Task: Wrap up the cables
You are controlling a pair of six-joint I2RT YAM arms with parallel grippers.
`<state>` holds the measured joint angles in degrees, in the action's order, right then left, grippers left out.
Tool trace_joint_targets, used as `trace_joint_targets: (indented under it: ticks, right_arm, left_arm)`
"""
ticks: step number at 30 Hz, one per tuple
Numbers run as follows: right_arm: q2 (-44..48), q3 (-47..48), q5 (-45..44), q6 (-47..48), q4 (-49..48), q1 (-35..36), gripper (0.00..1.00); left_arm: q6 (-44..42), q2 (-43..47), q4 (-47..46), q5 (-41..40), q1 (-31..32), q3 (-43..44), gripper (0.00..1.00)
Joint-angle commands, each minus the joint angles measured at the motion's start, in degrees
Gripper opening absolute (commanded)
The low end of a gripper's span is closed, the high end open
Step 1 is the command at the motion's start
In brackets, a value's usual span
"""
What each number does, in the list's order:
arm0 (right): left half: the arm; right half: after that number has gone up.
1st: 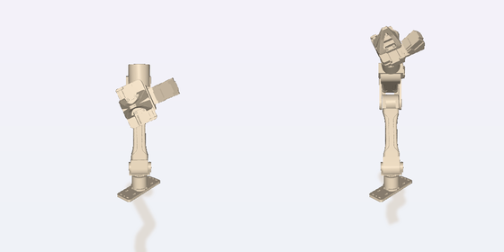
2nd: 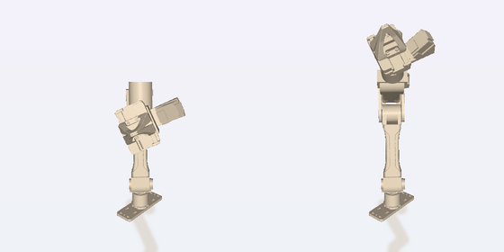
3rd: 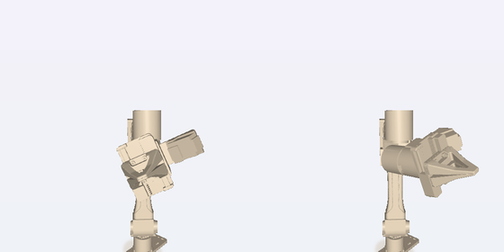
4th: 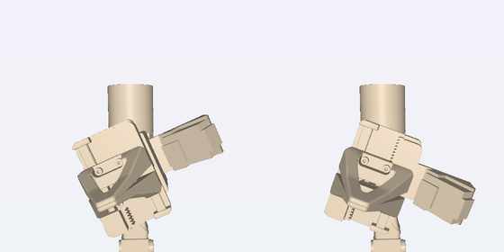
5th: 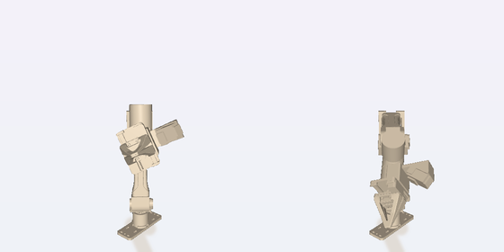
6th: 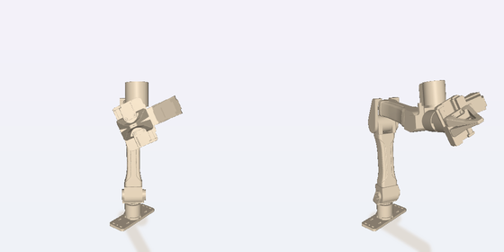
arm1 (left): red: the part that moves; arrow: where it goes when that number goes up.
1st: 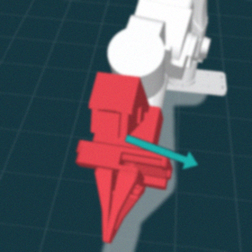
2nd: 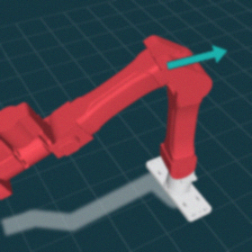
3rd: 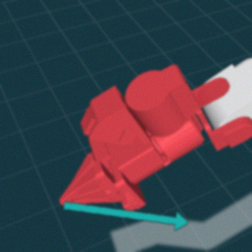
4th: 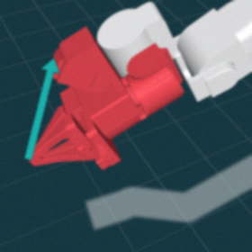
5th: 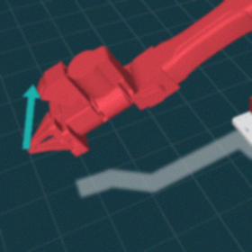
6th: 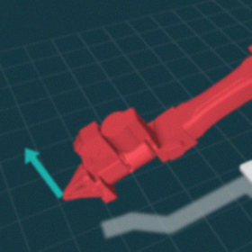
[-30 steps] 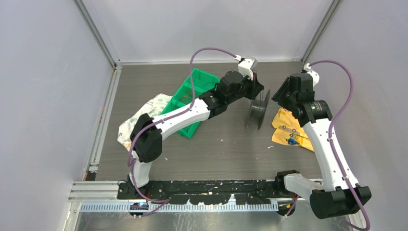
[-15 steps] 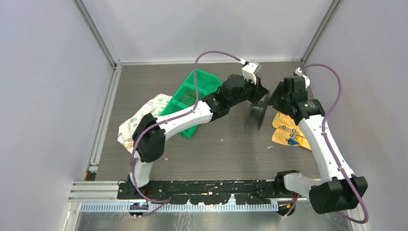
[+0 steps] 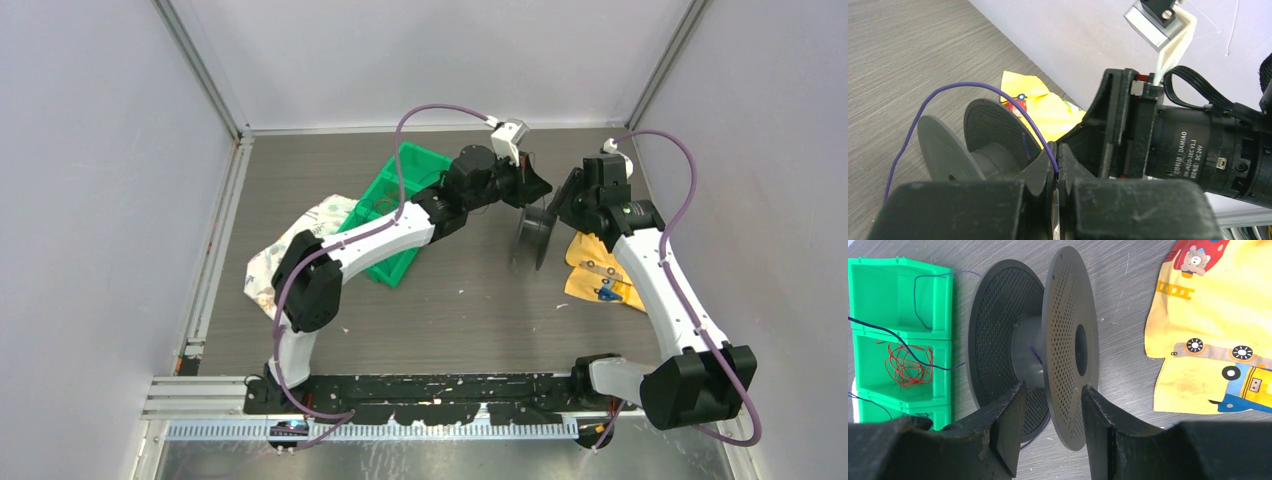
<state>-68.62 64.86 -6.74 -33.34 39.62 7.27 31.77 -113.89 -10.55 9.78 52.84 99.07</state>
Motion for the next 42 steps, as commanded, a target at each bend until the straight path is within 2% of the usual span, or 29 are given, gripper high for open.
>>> trace_joint_targets:
  ticks: [1,5,33,42]
  right_arm:
    - [0.25,1.2,-0.55,0.07,-1.81,-0.15,0.5]
    - [-0.14,1.66,-0.65,0.13,-1.64,-0.18,0.52]
    - [-2.63,0.62,1.01,1.09,-2.83,-0.18,0.48]
    - [-2.91,1.87,-2.86,5.15,0.98,-0.04,0.44]
  left_arm:
    - [4.58,0.19,-5.69,5.39,-2.32,-0.71,0.01]
    - [9.88,-1.17,-7.91,9.91,-4.08,-0.55,0.01]
    - [14.42,-3.5,-11.21,12.74,-4.85,-0.37,0.01]
    - [14.72,-4.06,-11.02,13.05,-4.85,0.21,0.01]
